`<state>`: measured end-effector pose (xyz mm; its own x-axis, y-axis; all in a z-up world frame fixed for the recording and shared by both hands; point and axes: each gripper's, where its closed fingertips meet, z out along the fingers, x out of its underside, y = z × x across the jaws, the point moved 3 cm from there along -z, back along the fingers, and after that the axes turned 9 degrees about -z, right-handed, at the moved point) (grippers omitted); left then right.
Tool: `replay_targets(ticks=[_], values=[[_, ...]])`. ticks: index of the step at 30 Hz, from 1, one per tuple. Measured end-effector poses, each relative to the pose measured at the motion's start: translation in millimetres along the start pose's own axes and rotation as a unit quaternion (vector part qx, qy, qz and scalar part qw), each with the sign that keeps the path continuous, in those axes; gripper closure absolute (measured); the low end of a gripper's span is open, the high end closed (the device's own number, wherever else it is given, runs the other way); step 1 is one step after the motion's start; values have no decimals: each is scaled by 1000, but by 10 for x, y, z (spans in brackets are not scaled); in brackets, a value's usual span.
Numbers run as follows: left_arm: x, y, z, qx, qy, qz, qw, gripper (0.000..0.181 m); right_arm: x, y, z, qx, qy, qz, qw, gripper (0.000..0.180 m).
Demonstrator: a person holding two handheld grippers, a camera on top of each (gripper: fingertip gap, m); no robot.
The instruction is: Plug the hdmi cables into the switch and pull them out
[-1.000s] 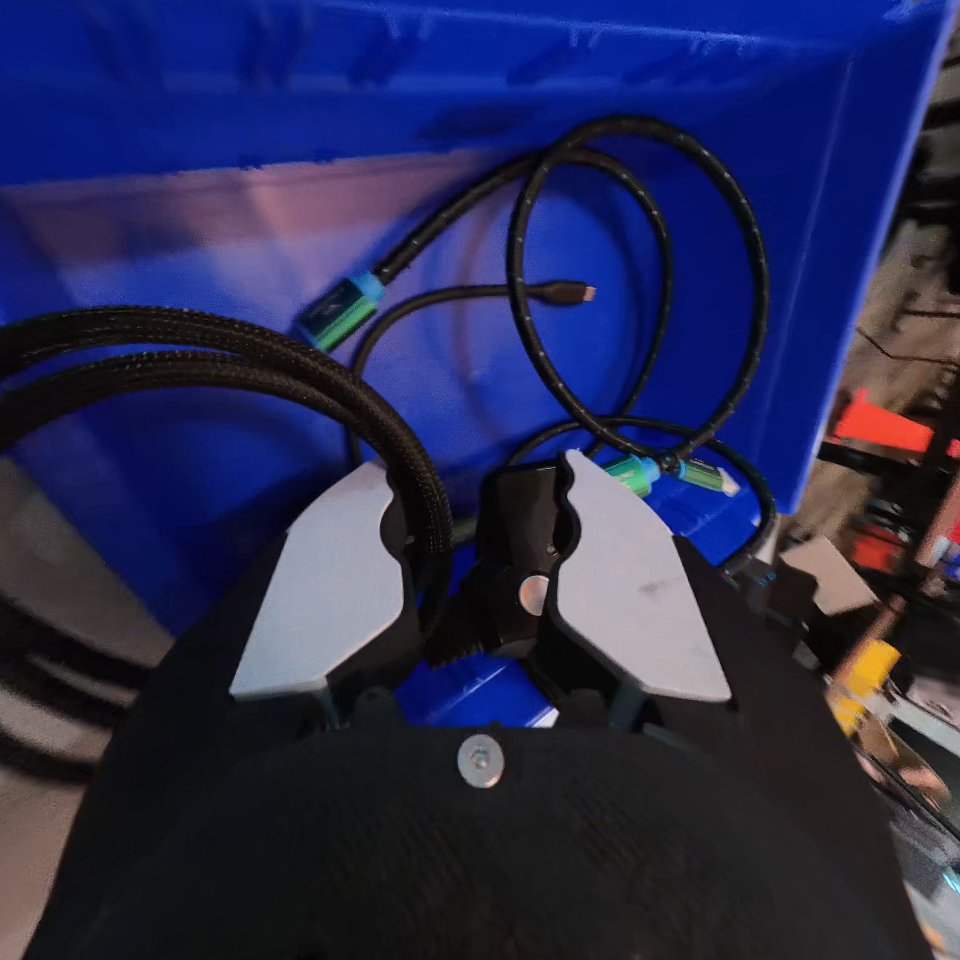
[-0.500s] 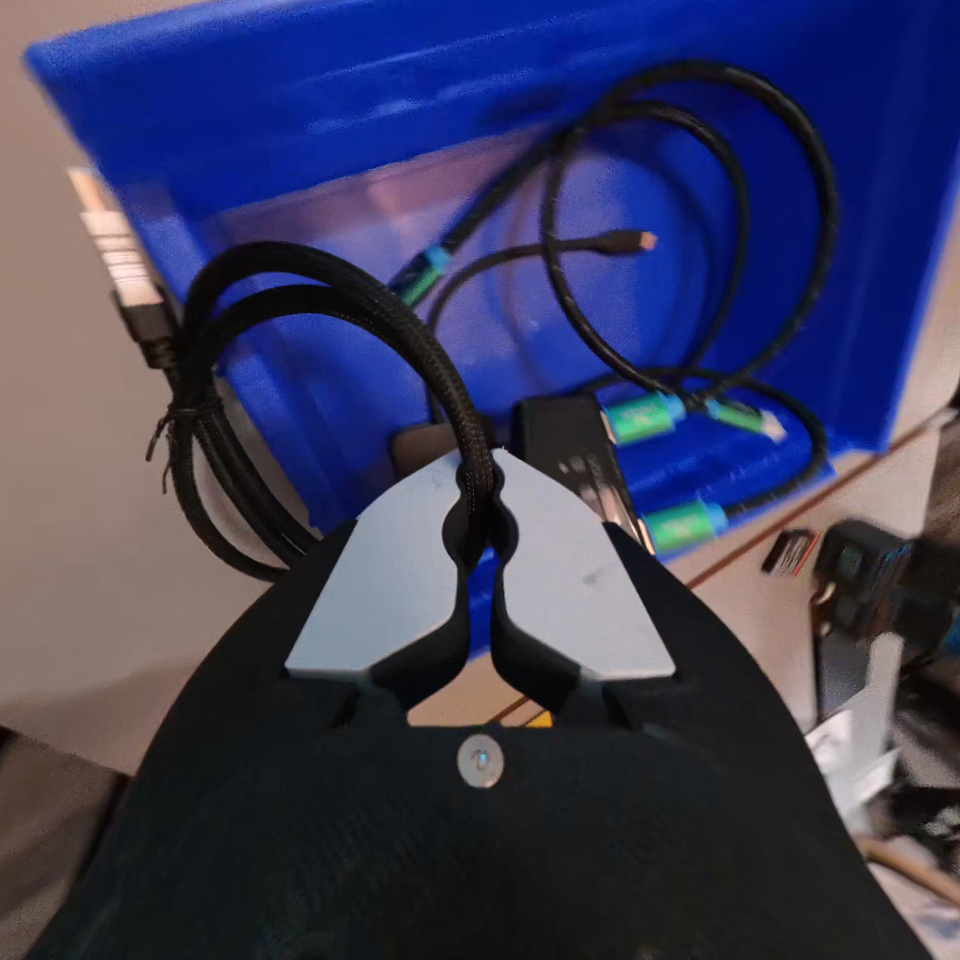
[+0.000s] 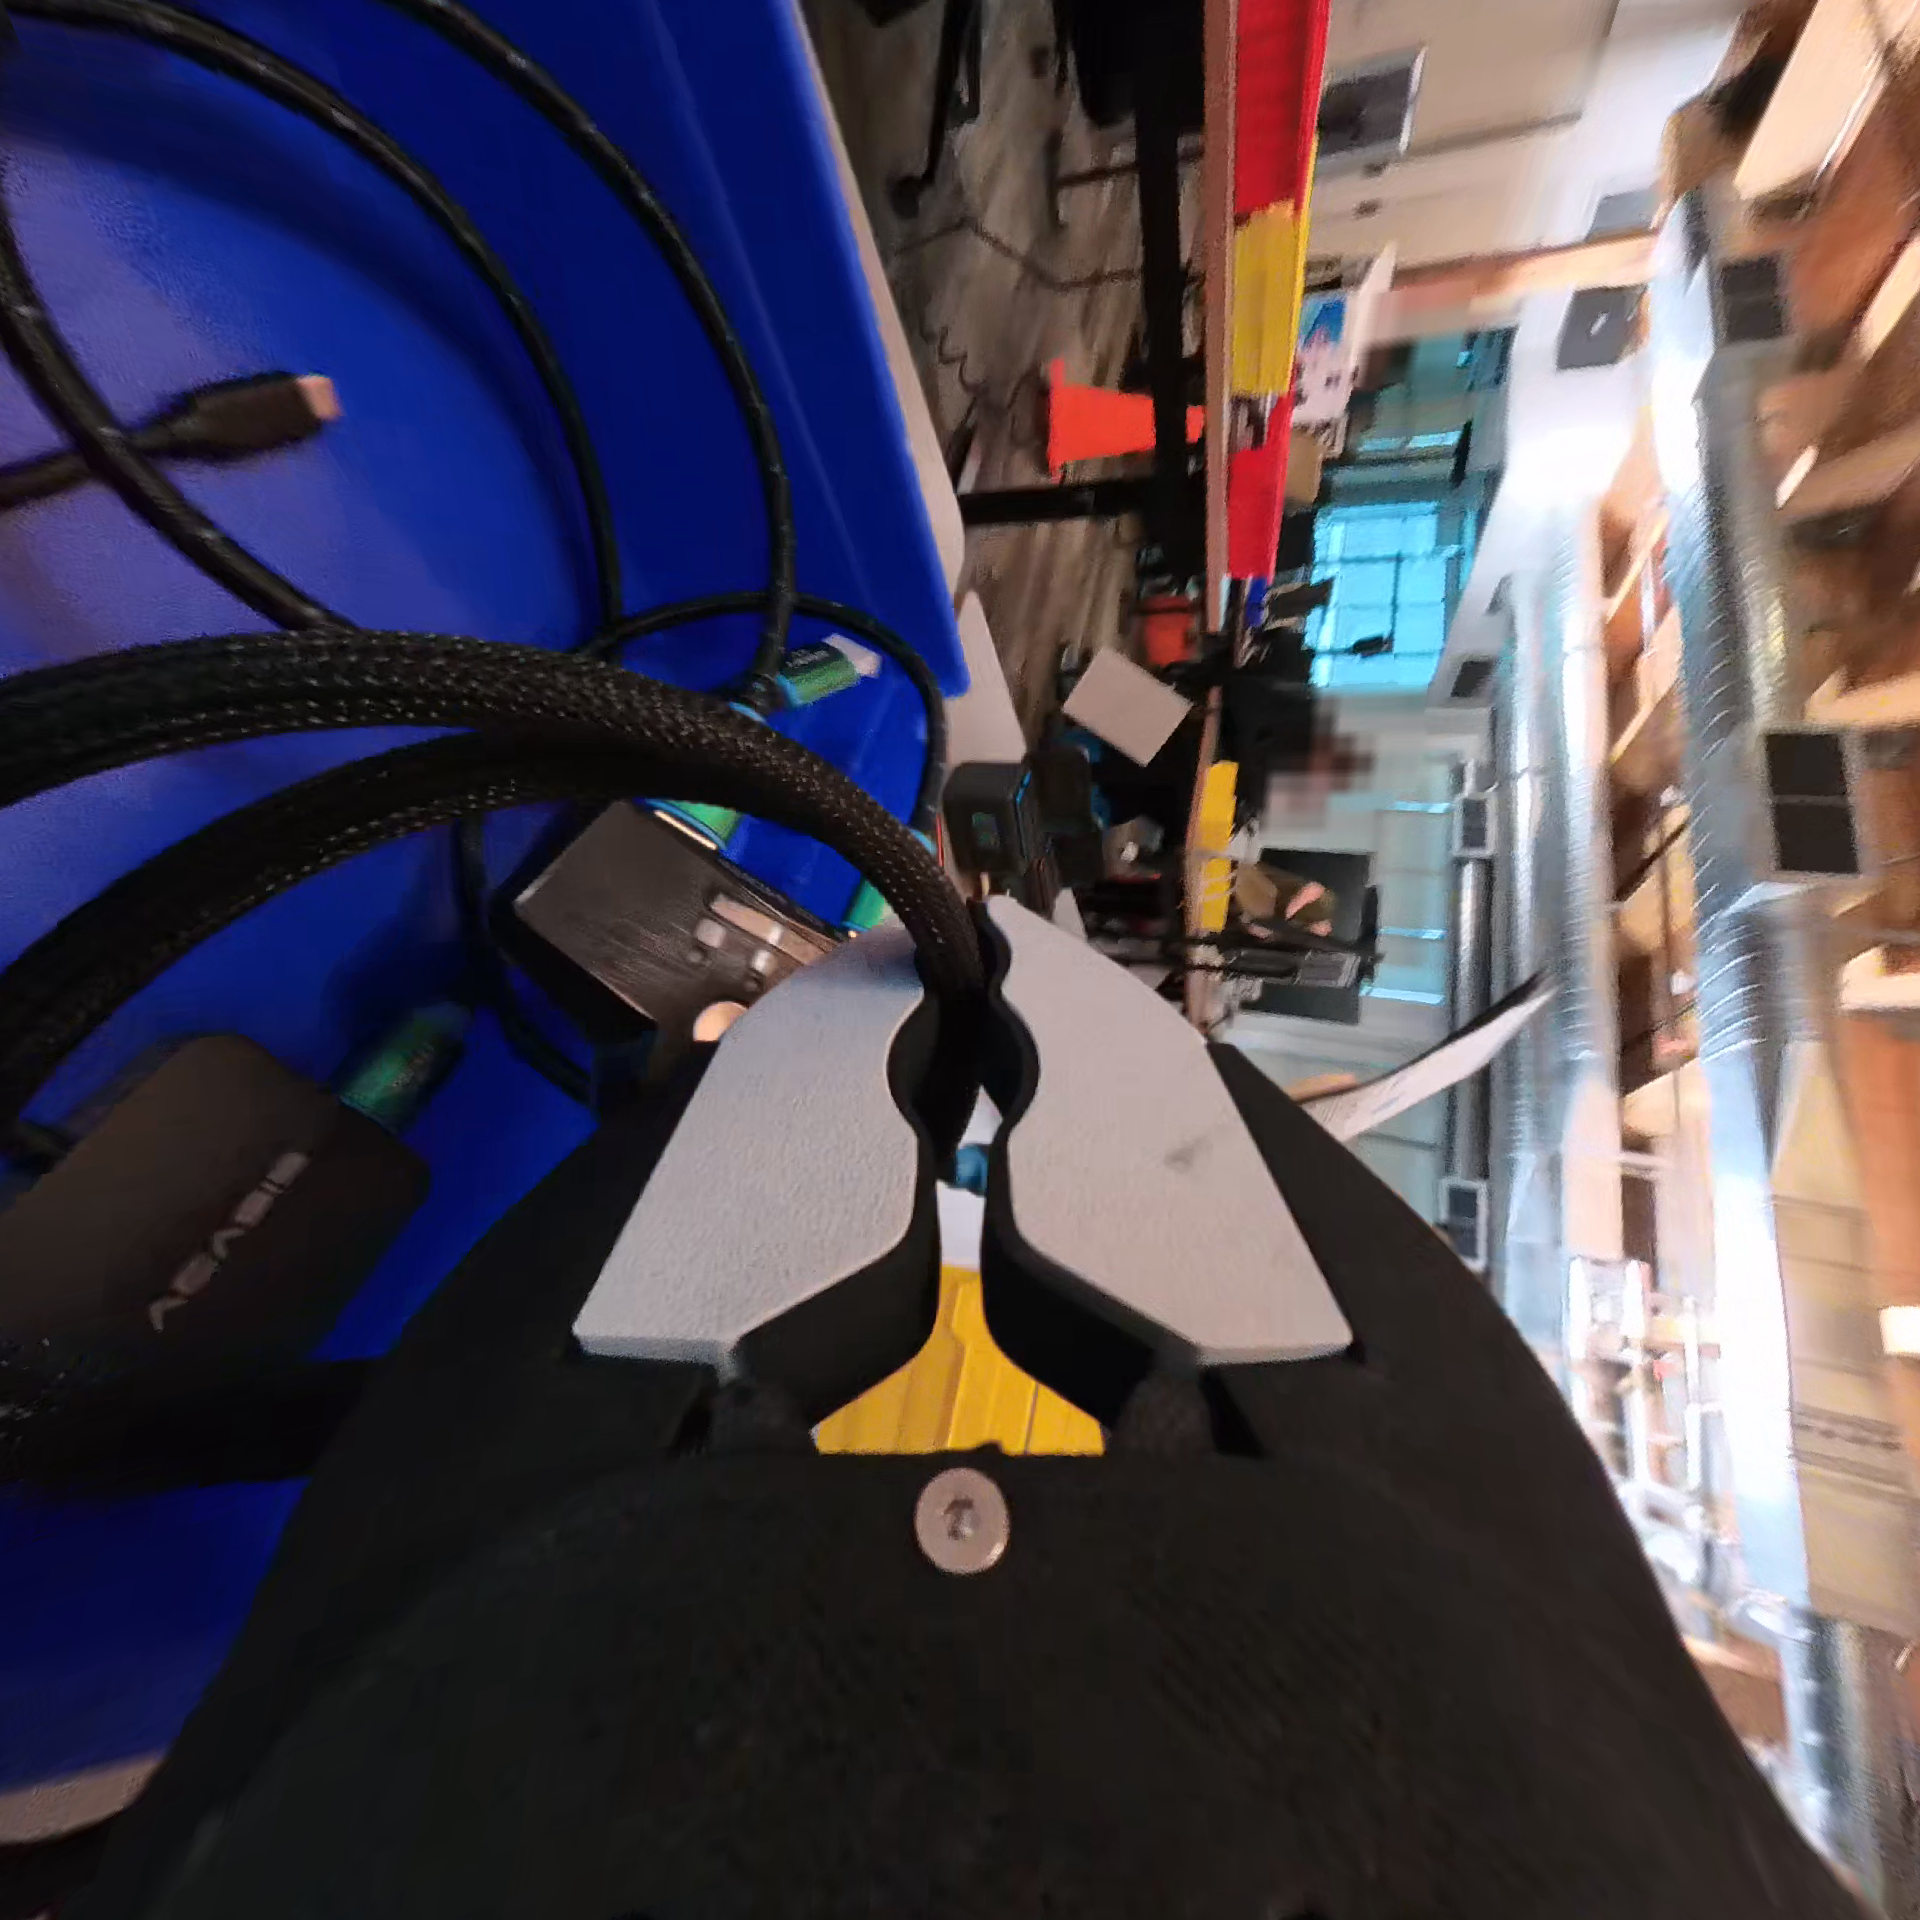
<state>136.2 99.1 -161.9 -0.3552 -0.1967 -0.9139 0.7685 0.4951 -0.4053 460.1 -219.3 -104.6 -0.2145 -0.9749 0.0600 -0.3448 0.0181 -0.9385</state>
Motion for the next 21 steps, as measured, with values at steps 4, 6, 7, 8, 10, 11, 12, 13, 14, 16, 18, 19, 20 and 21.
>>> replay_targets(ticks=[4, 6, 7, 8, 10, 11, 12, 13, 14, 16, 18, 19, 20, 21], values=[[-9, 1, -9, 1, -5, -2, 1000, 152, -180, 334, 39, -5, -40, -24, 999, 177], [-8, 2, -6, 2, -4, -3, 1000, 152, -253, 445, 39, -31, -75, -42, 996, 176], [-6, 1, -5, 3, -3, -3, 1000, 152, -249, 486, 45, -50, -75, -51, 995, 175], [-6, 1, -4, 3, -2, -4, 1000, 152, -239, 542, 45, -84, -75, -68, 991, 171], [-8, 2, -4, 3, -3, -4, 1000, 152, -223, 558, 9, -123, -90, -86, 985, 165], [-8, 3, -5, 4, -3, -5, 1000, 152, -223, 547, -15, -139, -102, -87, 981, 166], [-9, 6, -4, 4, -3, -7, 1000, 152, -230, 594, -58, -180, -121, -96, 972, 154], [-10, 7, -4, 5, -3, -8, 1000, 152, -202, 643, -100, -224, -127, -101, 961, 138], [-11, 7, -3, 5, -4, -9, 1000, 152, -159, 654, -124, -256, -120, -99, 954, 132], [-12, 4, -3, 6, -5, -10, 1000, 153, -99, 662, -212, -316, -129, -98, 935, 117], [-13, 2, -3, 6, -6, -9, 1000, 152, -49, 587, -294, -354, -135, -70, 923, 112], [-14, 1, -4, 7, -6, -9, 1000, 152, -47, 532, -349, -368, -146, -44, 917, 106], [-14, -2, -4, 7, -7, -8, 1000, 152, -47, 471, -418, -380, -158, -14, 911, 103], [-14, -6, -4, 8, -7, -6, 1000, 152, -49, 407, -491, -387, -174, 16, 905, 103]])
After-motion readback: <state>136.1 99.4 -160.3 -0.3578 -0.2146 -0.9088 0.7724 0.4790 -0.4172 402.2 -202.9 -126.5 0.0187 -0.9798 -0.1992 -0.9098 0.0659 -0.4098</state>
